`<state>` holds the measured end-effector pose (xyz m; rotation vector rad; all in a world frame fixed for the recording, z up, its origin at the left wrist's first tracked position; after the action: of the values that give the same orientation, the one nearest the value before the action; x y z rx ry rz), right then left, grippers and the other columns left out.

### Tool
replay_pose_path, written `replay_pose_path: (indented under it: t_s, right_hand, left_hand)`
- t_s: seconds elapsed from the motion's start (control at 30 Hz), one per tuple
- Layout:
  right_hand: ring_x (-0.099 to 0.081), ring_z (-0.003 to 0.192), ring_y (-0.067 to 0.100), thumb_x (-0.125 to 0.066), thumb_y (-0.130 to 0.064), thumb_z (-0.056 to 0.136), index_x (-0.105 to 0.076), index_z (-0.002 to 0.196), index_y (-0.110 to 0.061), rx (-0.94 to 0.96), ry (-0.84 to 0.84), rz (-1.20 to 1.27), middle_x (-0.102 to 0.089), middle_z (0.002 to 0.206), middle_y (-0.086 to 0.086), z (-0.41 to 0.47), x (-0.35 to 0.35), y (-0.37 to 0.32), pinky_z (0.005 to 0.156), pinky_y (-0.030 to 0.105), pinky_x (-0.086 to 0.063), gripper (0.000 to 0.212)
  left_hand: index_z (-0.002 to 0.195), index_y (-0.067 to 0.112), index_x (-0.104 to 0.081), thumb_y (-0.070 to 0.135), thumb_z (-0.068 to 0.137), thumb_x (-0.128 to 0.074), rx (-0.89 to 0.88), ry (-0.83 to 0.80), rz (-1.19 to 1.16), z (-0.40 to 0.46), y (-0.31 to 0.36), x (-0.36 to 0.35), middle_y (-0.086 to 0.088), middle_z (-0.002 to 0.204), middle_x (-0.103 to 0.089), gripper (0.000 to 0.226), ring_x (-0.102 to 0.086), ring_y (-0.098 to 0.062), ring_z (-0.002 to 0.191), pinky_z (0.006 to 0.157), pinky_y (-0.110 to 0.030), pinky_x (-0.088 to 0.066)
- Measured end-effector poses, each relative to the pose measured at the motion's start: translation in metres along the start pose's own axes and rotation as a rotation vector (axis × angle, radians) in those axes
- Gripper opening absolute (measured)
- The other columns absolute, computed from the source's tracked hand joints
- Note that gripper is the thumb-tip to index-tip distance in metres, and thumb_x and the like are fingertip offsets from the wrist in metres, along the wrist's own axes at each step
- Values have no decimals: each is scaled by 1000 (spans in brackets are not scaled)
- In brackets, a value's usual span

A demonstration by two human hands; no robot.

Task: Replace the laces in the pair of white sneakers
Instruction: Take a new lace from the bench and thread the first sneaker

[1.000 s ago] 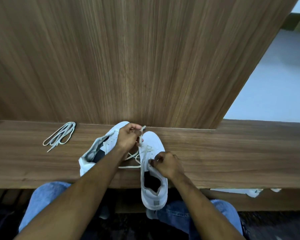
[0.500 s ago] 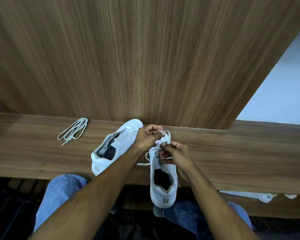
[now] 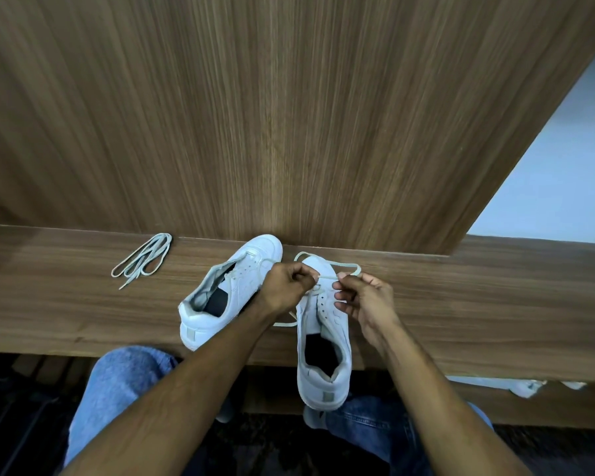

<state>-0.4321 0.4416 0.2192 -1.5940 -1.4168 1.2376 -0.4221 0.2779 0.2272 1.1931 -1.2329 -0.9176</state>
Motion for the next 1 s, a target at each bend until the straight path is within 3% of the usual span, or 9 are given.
replay_pose_path:
  t_s: [0.17,0.33,0.43,0.5,0.6,0.7,0.77,0.87,1.0]
  right_hand:
    - [-59,52,12,-66,-8,87,-66,80,-9,-117,-31,39,-71,73,9,-2,-6,13,51,24,-52,7]
    - [-56,52,9,-71,-13,85,-69,82,-9,-81,-49,-55,-69,72,6,-3,-11,16,51,22,-51,5]
    - [-62,68,13,-71,-12,85,-73,89,-2,19,-43,-190,-72,81,10,3,-14,11,67,29,-54,11]
    - [-64,79,19,-71,-7,85,-74,90,0,103,-47,-300,-73,88,14,7,-15,9,75,34,-54,10]
    - [-65,83,19,-76,-13,79,-74,89,-10,165,-31,-620,-71,85,3,10,-11,18,78,30,-52,11]
    - [-63,83,19,-76,-40,72,-70,89,-14,233,-6,-1075,-67,89,2,6,-9,24,70,29,-48,32]
    - [-60,86,21,-73,-47,70,-66,87,-17,246,-19,-1186,-63,95,2,3,-13,22,67,27,-42,35]
    - [-59,89,22,-69,-51,67,-58,79,-22,248,-53,-1311,-58,99,0,3,-22,21,66,28,-39,33]
    - [-63,97,27,-64,-46,69,-65,99,-18,241,-39,-1353,-64,106,4,9,-26,23,69,28,-43,41]
  left_hand:
    - [89,9,-71,-1,86,-66,47,86,-224,-1,0,11,-1,62,-55,11,-45,-6,48,46,-13,-39]
    - [88,7,-70,-1,87,-65,66,108,-406,0,3,12,-4,77,-67,9,-60,-12,71,66,-22,-56]
    - [93,6,-66,3,92,-59,82,62,-485,3,6,7,-3,89,-72,7,-66,-10,84,81,-28,-54]
    - [96,11,-61,7,95,-55,85,54,-532,5,10,5,-6,91,-74,7,-69,-12,87,81,-28,-53]
    - [104,13,-55,4,94,-56,39,154,-556,11,18,13,-6,79,-72,14,-70,-15,80,75,-27,-54]
    - [110,6,-54,-2,92,-57,-63,169,-372,18,31,17,-8,73,-69,20,-68,-7,68,69,-20,-53]
    - [103,1,-62,-3,92,-56,-112,125,-145,23,35,14,-7,74,-68,13,-64,2,64,68,-14,-48]
    - [102,9,-72,6,92,-58,-246,33,292,24,40,4,1,89,-69,18,-62,2,82,79,-17,-47]
    - [109,17,-72,12,93,-56,-367,-244,724,12,30,-30,-2,107,-64,24,-57,-14,104,89,-24,-42]
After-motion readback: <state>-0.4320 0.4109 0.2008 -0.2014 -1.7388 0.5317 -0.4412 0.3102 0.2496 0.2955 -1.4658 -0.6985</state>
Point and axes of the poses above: each hand's wrist, its own z-axis towards the middle knuckle, its own x-axis out of the back of the hand, y = z × x, the point moved 8 cm from there along z, towards the middle knuckle
